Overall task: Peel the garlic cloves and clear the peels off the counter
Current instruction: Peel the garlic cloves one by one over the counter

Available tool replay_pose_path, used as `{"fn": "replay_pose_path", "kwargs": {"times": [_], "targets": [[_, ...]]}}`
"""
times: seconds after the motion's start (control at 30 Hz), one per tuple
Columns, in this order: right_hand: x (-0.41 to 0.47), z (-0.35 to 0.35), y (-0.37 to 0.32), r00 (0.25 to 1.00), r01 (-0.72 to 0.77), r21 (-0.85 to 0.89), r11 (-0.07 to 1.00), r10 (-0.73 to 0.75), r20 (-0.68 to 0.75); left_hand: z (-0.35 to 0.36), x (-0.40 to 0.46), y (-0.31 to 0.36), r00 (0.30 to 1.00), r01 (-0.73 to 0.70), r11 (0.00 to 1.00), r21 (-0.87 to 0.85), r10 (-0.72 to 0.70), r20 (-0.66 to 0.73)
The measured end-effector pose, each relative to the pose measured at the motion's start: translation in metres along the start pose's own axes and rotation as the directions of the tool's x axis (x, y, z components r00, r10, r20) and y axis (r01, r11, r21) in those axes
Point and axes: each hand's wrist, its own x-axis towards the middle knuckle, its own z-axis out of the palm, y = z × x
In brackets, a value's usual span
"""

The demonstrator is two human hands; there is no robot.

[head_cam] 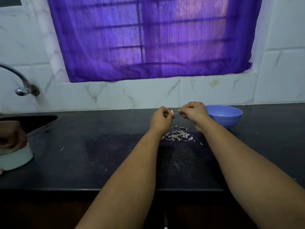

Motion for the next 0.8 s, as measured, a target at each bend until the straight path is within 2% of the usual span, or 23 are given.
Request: {"fn": "replay_pose_path", "kwargs": {"times": [0.07, 0.1, 0.33, 0.47, 0.63, 0.7, 0.8], "targets": [[-0.0025, -0.0051, 0.0004, 0.995, 0.058, -0.258, 0.964, -0.077, -0.065, -0.0012, 0.0012, -0.0011, 1.000, 0.001, 1.000, 0.019, -0.001, -0.011], [-0.0036, -0.0071, 0.0003, 0.992, 0.078, -0.323, 0.943, -0.105, -0.070, -0.0015, 0.0015, -0.0016, 1.000, 0.001, 1.000, 0.023, 0.000, -0.011], [-0.0032, -0.0120, -0.0011, 0.994, 0.087, -0.481, 0.873, -0.047, 0.094, -0.0011, 0.0028, -0.0047, 1.000, -0.022, 0.998, 0.062, 0.022, 0.005], [-0.0037, -0.0071, 0.0030, 0.978, 0.081, -0.430, 0.899, 0.010, 0.207, -0.0009, 0.0036, -0.0042, 1.000, -0.018, 0.995, 0.095, 0.018, 0.002], [-0.0037, -0.0117, -0.0014, 0.978, 0.204, -0.344, 0.917, -0.174, 0.117, -0.0001, 0.0041, -0.0045, 0.999, -0.010, 0.994, 0.104, 0.006, 0.044], [-0.0026, -0.0095, 0.0006, 0.973, 0.207, -0.215, 0.954, -0.178, 0.146, 0.0000, 0.0029, -0.0037, 0.998, -0.009, 0.997, 0.076, 0.004, 0.057], [-0.0026, -0.0044, 0.0042, 0.964, 0.206, -0.160, 0.965, -0.172, 0.203, -0.0013, 0.0012, -0.0028, 0.999, -0.001, 1.000, 0.024, 0.000, 0.047]]}}
